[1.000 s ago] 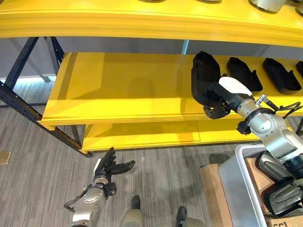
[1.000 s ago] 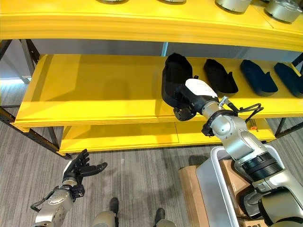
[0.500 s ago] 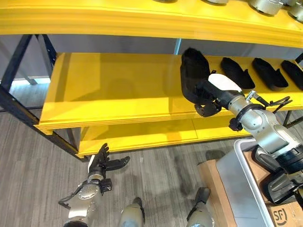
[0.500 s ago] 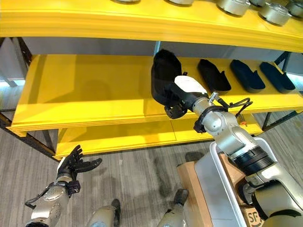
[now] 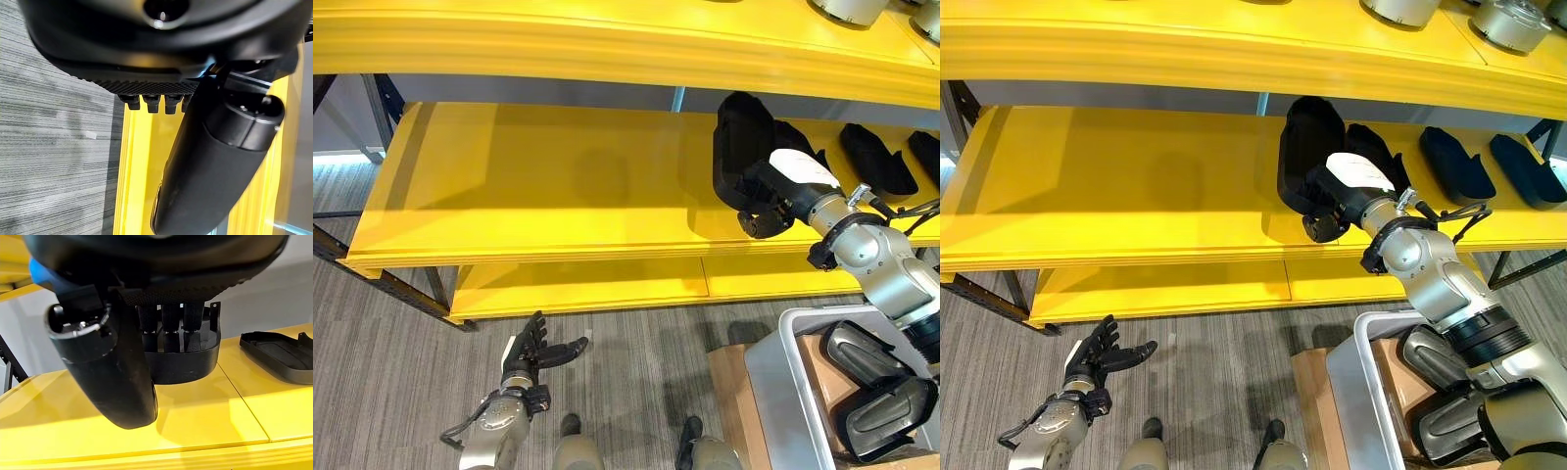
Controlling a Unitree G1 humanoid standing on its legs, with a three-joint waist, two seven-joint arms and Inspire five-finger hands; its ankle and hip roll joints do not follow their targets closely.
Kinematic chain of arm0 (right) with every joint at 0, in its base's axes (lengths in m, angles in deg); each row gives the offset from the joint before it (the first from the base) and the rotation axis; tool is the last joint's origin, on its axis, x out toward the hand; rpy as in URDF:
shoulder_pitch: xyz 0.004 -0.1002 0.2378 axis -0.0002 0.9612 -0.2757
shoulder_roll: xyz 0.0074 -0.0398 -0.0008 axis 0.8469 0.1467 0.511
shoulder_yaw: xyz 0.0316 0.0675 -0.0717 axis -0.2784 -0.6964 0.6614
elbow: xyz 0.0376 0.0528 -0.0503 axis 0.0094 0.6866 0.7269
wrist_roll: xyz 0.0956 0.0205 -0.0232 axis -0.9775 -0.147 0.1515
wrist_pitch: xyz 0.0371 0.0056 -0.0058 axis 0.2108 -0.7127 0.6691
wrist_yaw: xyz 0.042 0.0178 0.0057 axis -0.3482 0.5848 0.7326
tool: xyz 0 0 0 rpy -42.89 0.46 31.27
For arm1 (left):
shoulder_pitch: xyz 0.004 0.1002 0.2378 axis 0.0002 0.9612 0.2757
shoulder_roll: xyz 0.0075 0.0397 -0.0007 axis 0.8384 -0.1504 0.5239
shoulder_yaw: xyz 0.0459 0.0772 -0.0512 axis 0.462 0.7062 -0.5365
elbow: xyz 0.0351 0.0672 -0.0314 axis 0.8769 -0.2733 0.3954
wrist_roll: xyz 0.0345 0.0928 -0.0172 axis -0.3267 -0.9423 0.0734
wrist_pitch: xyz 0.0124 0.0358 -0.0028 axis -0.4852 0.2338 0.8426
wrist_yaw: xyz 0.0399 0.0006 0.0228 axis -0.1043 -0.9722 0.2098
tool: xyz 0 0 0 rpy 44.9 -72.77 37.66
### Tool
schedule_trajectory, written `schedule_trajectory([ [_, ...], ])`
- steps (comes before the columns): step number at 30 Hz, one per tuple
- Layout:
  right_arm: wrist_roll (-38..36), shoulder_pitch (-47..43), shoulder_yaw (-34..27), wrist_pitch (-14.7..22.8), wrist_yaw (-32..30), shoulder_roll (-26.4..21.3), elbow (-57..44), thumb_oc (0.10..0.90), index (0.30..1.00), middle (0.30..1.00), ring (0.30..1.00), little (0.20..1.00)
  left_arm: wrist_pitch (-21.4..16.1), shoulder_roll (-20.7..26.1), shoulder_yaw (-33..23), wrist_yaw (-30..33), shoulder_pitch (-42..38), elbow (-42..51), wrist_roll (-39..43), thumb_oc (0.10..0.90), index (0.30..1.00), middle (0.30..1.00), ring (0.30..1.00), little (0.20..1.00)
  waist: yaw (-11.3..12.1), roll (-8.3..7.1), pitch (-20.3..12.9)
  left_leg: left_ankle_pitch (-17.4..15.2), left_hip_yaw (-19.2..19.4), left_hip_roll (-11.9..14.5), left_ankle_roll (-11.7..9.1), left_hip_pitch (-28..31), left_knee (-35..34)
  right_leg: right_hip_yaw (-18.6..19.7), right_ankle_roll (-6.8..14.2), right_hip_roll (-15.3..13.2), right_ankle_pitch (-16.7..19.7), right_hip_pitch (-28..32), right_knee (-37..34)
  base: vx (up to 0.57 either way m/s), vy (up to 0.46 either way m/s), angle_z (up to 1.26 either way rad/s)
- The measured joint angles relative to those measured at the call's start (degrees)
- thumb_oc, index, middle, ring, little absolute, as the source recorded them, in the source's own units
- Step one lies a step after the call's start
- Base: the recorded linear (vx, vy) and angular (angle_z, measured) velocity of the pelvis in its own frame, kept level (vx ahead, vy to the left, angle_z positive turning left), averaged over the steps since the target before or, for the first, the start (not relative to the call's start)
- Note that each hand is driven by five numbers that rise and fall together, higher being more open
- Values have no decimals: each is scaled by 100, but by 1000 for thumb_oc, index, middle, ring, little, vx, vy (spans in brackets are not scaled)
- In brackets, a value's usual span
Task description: Move parts from the plastic box to the shelf.
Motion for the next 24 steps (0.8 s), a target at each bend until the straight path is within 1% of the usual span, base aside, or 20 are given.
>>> schedule_trajectory([
  [6, -43, -48, 3, 16, 1, 13, -2, 400, 300, 300, 300, 300, -1, 2, -31, 3, 5, 0, 0, 900, 1000, 1000, 1000, 1000, 56, 103, -3, 74, -12, -14, 7, -52, -99, -20, 1, -22, -5, -93, 32, 2, -17, 1],
  [9, -42, -271, 79, 11, 3, 12, 4, 400, 300, 300, 300, 300, -4, 0, -38, 4, 20, 0, 3, 900, 1000, 1000, 1000, 1000, 122, 203, -5, 129, -66, -10, -9, -88, -150, -59, -10, -22, -32, -139, 81, -2, -45, 7],
  [11, -41, -470, 163, 14, 2, 14, 7, 400, 300, 300, 300, 300, -12, 0, -56, 4, 21, 0, 4, 900, 1000, 1000, 1000, 1000, 127, 230, -8, 191, -140, -4, -23, -155, -198, -110, -32, -21, -74, -201, 133, -2, -31, 15],
  [13, -41, -565, 235, 37, 1, 33, 14, 400, 300, 300, 300, 300, -14, 0, -66, 4, 56, 4, 7, 900, 1000, 1000, 1000, 1000, 196, 237, -6, 215, -169, 8, -33, -169, -211, -136, -42, -21, -129, -221, 218, -13, -38, 9],
  [14, -39, -702, 343, 35, 2, 39, 41, 400, 300, 300, 300, 300, -15, 12, -67, 3, 69, 5, 7, 900, 1000, 1000, 1000, 1000, 200, 238, -8, 216, -164, 9, -36, -183, -205, -126, -61, -46, -173, -307, 337, -15, -43, 6],
  [16, -38, -963, 510, 54, -1, 147, 196, 400, 300, 300, 300, 300, -19, 13, -64, 5, 92, 5, 8, 900, 1000, 1000, 1000, 1000, 291, 253, -9, 268, -237, 16, -57, -317, -199, -149, -90, -50, -233, -440, 469, -18, -40, 11],
  [18, -37, -1097, 660, 55, -2, 160, 280, 400, 300, 300, 300, 300, -20, 7, -63, 0, 9, 8, 8, 900, 1000, 1000, 1000, 1000, 308, 260, -10, 342, -340, 22, -60, -456, -226, -219, -125, -63, -268, -573, 576, -38, -34, 22],
  [20, -36, -1141, 762, 61, -1, 199, 302, 400, 300, 300, 300, 300, -19, 11, -64, 3, 44, 8, 11, 900, 1000, 1000, 1000, 1000, 407, 267, -6, 408, -383, 23, -65, -496, -294, -243, -154, -74, -305, -644, 658, -34, -39, 14],
  [22, -20, -1524, 1230, 104, 6, 240, 594, 400, 300, 300, 300, 300, -30, 53, -62, 5, 60, 12, 28, 900, 1000, 1000, 1000, 1000, 465, 276, -1, 465, -443, 16, -79, -635, -300, -258, -159, -98, -356, -792, 777, -35, -34, 15],
  [23, 37, -1658, 1389, 92, 10, 271, 744, 400, 300, 300, 300, 300, -56, 62, -63, 5, 26, 20, 119, 900, 1000, 1000, 1000, 1000, 537, 292, 4, 546, -516, 19, -82, -752, -347, -300, -181, -102, -376, -908, 839, -52, -55, 20],
  [24, 45, -1668, 1419, 100, 11, 277, 806, 400, 300, 300, 300, 300, -59, 63, -64, 5, 19, 21, 165, 900, 1000, 1000, 1000, 1000, 574, 293, 7, 579, -536, 19, -93, -782, -382, -303, -194, -114, -393, -967, 890, -47, -61, 22],
])
